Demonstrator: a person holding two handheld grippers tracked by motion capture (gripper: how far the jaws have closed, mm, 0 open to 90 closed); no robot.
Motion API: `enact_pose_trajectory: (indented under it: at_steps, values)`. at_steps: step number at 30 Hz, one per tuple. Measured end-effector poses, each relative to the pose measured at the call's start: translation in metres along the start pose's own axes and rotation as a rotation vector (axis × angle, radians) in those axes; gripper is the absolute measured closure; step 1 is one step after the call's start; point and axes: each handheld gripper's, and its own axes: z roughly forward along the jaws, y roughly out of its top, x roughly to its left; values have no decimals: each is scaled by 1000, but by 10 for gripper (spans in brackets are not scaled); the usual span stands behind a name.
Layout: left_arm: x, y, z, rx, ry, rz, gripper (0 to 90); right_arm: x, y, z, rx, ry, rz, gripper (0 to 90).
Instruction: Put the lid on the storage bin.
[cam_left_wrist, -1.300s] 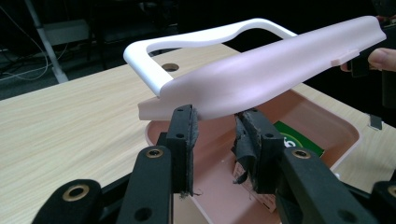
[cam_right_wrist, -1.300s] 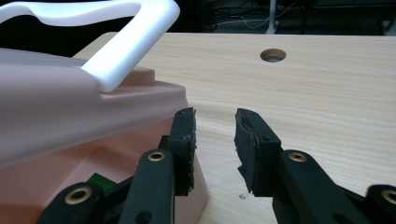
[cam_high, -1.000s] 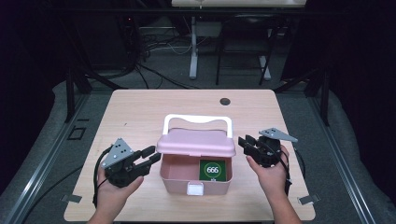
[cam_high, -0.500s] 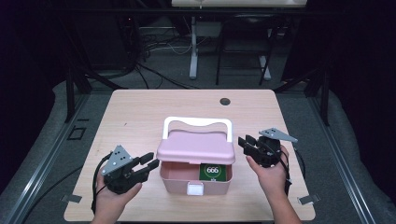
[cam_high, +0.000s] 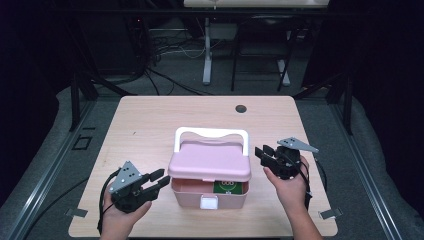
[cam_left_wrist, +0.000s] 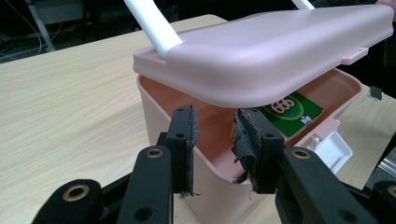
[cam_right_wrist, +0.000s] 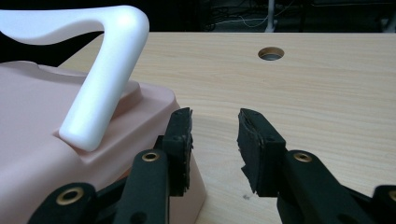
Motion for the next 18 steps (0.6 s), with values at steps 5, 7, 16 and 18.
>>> enact_pose_trajectory:
  at_steps: [5, 7, 16, 18]
  values:
    - [1, -6, 1, 2, -5, -12, 670, 0, 0, 0, -1, 0, 1, 647]
    - [1, -8, 0, 14, -6, -11, 670, 0, 0, 0, -3, 0, 3, 647]
    - [2, -18, 2, 31, -14, -26, 670, 0, -1, 1, 1, -2, 3, 646]
    - [2, -20, 3, 35, -12, -32, 670, 0, -1, 1, 1, -1, 5, 645]
